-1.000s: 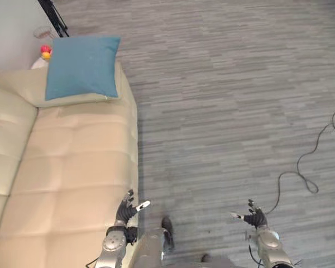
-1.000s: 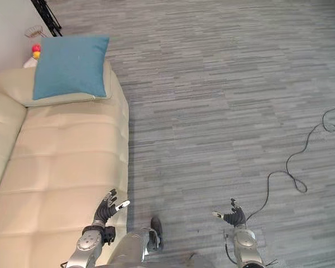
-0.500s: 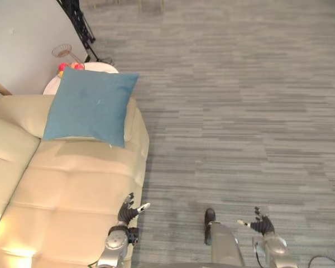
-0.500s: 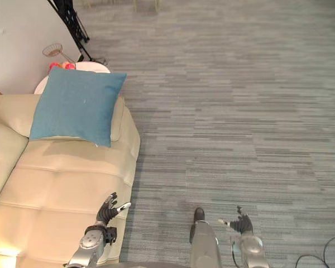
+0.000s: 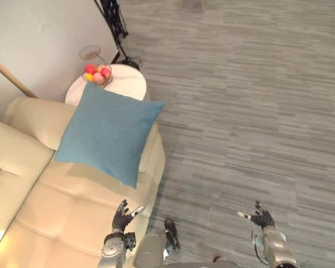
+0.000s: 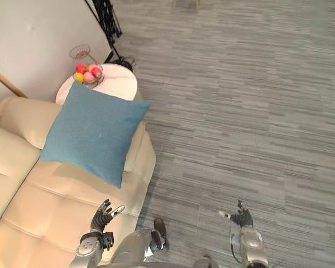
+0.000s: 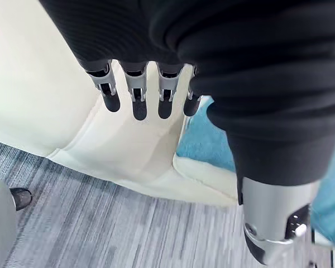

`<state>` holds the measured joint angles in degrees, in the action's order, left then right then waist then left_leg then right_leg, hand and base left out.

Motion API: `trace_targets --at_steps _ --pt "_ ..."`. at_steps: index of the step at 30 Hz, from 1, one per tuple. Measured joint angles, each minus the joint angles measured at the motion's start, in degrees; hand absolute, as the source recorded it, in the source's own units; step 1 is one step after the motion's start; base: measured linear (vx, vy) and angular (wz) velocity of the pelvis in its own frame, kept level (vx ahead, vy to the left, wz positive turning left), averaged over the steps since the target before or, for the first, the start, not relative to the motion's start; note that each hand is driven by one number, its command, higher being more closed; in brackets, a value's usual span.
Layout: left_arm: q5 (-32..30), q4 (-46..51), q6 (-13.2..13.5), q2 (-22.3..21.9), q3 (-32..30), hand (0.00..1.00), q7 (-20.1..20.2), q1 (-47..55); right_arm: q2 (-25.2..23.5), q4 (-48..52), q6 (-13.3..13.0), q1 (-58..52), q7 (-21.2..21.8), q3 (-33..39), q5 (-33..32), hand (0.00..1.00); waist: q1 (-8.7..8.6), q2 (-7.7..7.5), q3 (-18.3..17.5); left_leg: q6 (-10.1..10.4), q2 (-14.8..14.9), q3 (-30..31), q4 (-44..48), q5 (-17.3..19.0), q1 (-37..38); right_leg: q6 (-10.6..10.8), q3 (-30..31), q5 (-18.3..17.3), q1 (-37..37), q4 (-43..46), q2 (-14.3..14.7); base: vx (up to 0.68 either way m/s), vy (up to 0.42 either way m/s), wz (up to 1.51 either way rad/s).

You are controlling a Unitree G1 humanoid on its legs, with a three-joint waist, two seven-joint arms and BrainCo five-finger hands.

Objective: Pick up cushions and gather them together orderly.

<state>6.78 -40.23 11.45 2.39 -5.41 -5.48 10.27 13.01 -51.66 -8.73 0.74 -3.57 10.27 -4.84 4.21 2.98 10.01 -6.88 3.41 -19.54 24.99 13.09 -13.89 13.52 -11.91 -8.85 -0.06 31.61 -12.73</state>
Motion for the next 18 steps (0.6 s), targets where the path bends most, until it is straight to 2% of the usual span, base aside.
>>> trace_targets --at_steps 1,2,3,4,5,6,8,9,10,11,12,13,14,15,16,17,18 --pt "0.18 -0.12 -0.03 0.32 -0.11 0.0 -0.15 0.46 -0.25 -0.11 0.0 -0.02 0.01 -0.04 0.06 0.0 -0.18 -0.28 0.02 -0.15 -0.74 1.07 0.11 0.89 1.39 2.3 1.8 1.7 -2.64 7.43 -0.93 0.49 0.177 0.8" --pt "0.42 -0.12 -0.08 1.09 -0.79 0.0 -0.87 1.03 -0.78 -0.62 0.0 -0.63 0.08 -0.09 0.46 0.0 -0.28 -0.9 -0.09 -0.48 -2.09 3.23 -0.11 2.21 4.3 2.21 4.35 1.94 -6.73 19.51 -1.46 0.49 0.108 1.02" --pt "0.46 -0.13 -0.11 1.25 -2.2 0.0 -1.33 1.15 -0.97 -1.08 0.01 -1.51 0.13 -0.17 0.57 0.0 -0.23 -1.03 -0.15 -0.64 -3.06 5.49 -0.5 2.58 6.53 1.48 4.16 0.86 -8.61 24.92 -1.73 0.58 0.076 1.39" --pt "0.49 -0.03 -0.06 1.31 -3.74 0.0 -2.12 1.21 -1.02 -1.23 0.0 -2.46 0.15 -0.39 0.71 0.0 -0.22 -1.18 -0.32 -0.65 -4.17 8.3 -1.42 2.58 8.75 0.2 3.48 -1.16 -10.07 26.37 -2.06 0.47 0.023 1.22" --pt "0.55 0.14 -0.01 1.31 -4.39 0.0 -2.4 1.3 -1.01 -1.24 0.0 -2.76 0.14 -0.6 0.77 0.0 -0.23 -1.2 -0.36 -0.65 -4.65 9.71 -2.12 2.58 9.96 -1.42 2.71 -2.13 -10.85 25.9 -2.12 0.46 -0.011 1.41" --pt "1.07 0.24 0.04 1.31 -5.12 0.0 -3.0 1.39 -0.97 -1.18 -0.03 -3.22 0.23 -0.87 0.85 0.0 -0.34 -1.0 -0.51 -0.64 -5.23 13.55 -3.57 2.58 12.07 -4.23 1.08 -3.94 -12.28 20.77 -1.42 0.43 -0.063 1.41" --pt "1.54 0.34 0.07 1.17 -6.05 0.0 -3.49 0.88 -0.9 -1.03 -0.2 -4.06 0.39 -0.76 0.84 0.0 -0.25 -0.6 -0.71 -0.62 -5.31 18.43 -4.78 2.56 13.63 -5.14 2.64 -5.23 -14.04 11.38 1.17 0.42 -0.115 1.49" --pt "1.56 0.43 0.15 0.84 -6.4 0.0 -3.82 0.37 -0.88 -0.73 -0.38 -4.73 0.51 -0.67 0.84 0.0 -0.28 -0.43 -0.85 -0.34 -5.29 22.88 -4.97 2.7 14.34 -5.15 6.82 -5.14 -15.24 3.51 3.75 0.39 -0.195 1.54" --pt "1.55 0.44 0.23 0.69 -6.36 0.0 -4.54 -0.29 -0.89 -0.17 -0.43 -5.19 0.45 -0.64 0.82 0.0 -0.28 -0.37 -1.04 0.41 -5.3 25.94 -4.6 3.12 14.45 -5.01 10.38 -4.98 -16.28 -0.18 5.42 0.44 -0.281 1.82" --pt "1.56 0.47 0.27 0.51 -6.34 0.0 -4.84 -0.46 -0.92 0.97 -0.46 -6.02 0.44 -0.64 0.82 0.0 -0.44 -0.42 -1.09 1.5 -5.36 28.7 -4.03 3.72 14.45 -4.4 14.05 -4.46 -16.92 -3.67 6.62 0.43 -0.353 2.04" --pt "1.61 0.73 0.28 0.15 -6.37 0.0 -5.34 -1.54 -1.17 2.36 -0.83 -7.75 0.26 -0.58 0.65 0.0 -0.39 -0.96 -1.38 3.89 -5.78 32.96 -2.13 5.06 13.71 -3.79 19.08 -2.15 -17.02 -9.12 7.4 0.34 -0.341 2.26" --pt "1.61 1.69 0.32 0.19 -6.45 0.0 -5.88 -1.51 -1.8 2.75 -0.94 -8.82 0.03 -0.54 0.22 0.0 -0.42 -2.32 -1.91 5.75 -6.63 35.75 -0.28 6.11 12.52 -3.49 22.25 1.3 -16.64 -12.75 7.04 0.26 -0.321 2.37" --pt "1.6 1.83 0.43 0.08 -6.47 0.0 -5.92 -2.2 -1.93 2.78 -0.87 -9.6 -0.04 -0.19 0.13 0.0 -0.54 -2.58 -1.72 7.11 -7.02 37.95 1.08 6.94 12.29 -4.46 20.89 3.92 -16.15 -11.36 6.24 0.27 -0.427 2.15" --pt "1.71 2.31 0.38 -2.32 -6.41 0.0 -5.96 -2.22 -1.94 3.38 -0.68 -10.25 -0.07 0.6 -0.47 0.0 -0.25 -1.06 -2.4 9.17 -4.72 39.92 2.61 6.69 10.94 -5.68 15.29 2.85 -14.88 -10.3 6.34 0.26 -0.421 1.72" --pt "1.78 2.52 0.42 -2.92 -6.41 0.0 -5.96 -1.98 -1.99 4.11 -0.84 -10.16 -0.09 0.66 -1.03 0.0 -0.19 -0.57 -2.69 10.04 -3.96 39.65 2.78 6.18 10.52 -6.17 13.23 2.51 -14.31 -10.33 6.12 0.29 -0.473 1.81" --pt "2.31 2.55 0.41 -3.93 -6.4 0.0 -5.94 -1.53 -2.02 5.96 -1.3 -9.99 -0.1 1.03 -1.87 0.0 -0.23 0.11 -3.01 12.56 -1.88 37.53 2.1 4.68 9.87 -7.33 8.64 1.79 -12.62 -10.54 5.67 0.18 -0.362 1.68" --pt "2.59 2.71 0.42 -4.21 -6.24 0.0 -5.77 -1.59 -2.24 6.51 -1.85 -9.66 -0.08 1.91 -2.12 0.0 -0.22 0.09 -2.97 14.18 0.37 32.75 0.32 2.95 9.54 -8.32 4.98 1.21 -10.48 -10.93 5.34 0.16 -0.35 1.72"
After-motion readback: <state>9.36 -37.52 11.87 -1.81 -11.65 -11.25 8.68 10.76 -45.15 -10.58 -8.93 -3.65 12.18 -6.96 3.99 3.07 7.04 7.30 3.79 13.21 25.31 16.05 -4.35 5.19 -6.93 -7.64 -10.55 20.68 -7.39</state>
